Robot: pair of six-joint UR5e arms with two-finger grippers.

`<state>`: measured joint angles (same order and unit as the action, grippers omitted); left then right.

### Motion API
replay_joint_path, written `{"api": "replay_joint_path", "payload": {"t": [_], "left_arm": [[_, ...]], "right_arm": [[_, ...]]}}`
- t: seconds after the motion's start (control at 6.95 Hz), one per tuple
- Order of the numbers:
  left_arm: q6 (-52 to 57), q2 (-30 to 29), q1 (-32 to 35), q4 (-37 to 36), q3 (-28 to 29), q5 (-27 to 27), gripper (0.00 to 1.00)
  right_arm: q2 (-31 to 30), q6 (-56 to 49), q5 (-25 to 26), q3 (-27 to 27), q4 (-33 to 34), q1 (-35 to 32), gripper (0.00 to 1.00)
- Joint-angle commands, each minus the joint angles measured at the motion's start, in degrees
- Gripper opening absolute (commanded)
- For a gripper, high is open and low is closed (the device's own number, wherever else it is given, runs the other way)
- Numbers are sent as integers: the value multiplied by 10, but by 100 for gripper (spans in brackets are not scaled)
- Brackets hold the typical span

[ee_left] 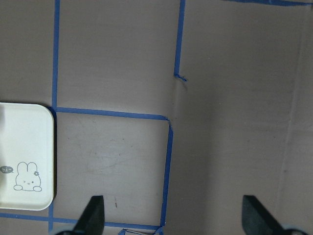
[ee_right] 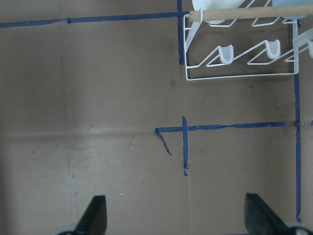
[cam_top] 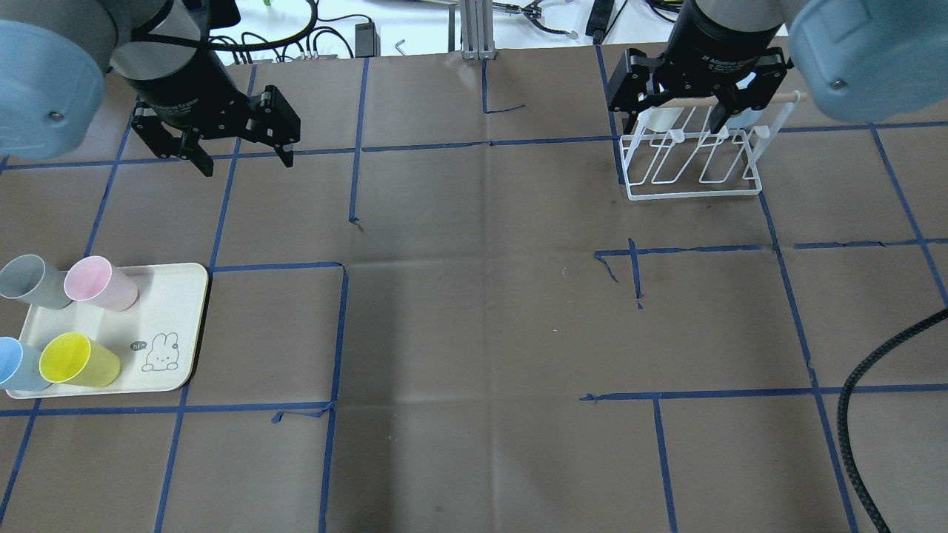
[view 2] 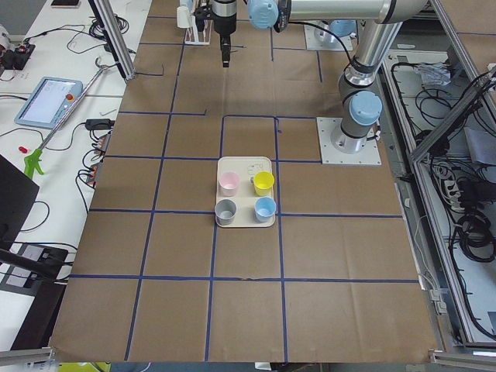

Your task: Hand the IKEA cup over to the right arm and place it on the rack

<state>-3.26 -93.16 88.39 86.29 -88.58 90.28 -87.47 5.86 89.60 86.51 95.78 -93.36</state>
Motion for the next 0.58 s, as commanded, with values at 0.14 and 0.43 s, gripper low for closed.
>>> {"api": "replay_joint_path", "payload": {"t": [0.14, 0.43], "left_arm": [[0, 1, 1, 0, 0, 0, 100], [0, 1, 2, 0, 0, 0, 100]], "right_arm": [[-15, 8, 23, 22, -11, 0, 100], [-63, 8, 22, 57, -9, -2, 100]]}}
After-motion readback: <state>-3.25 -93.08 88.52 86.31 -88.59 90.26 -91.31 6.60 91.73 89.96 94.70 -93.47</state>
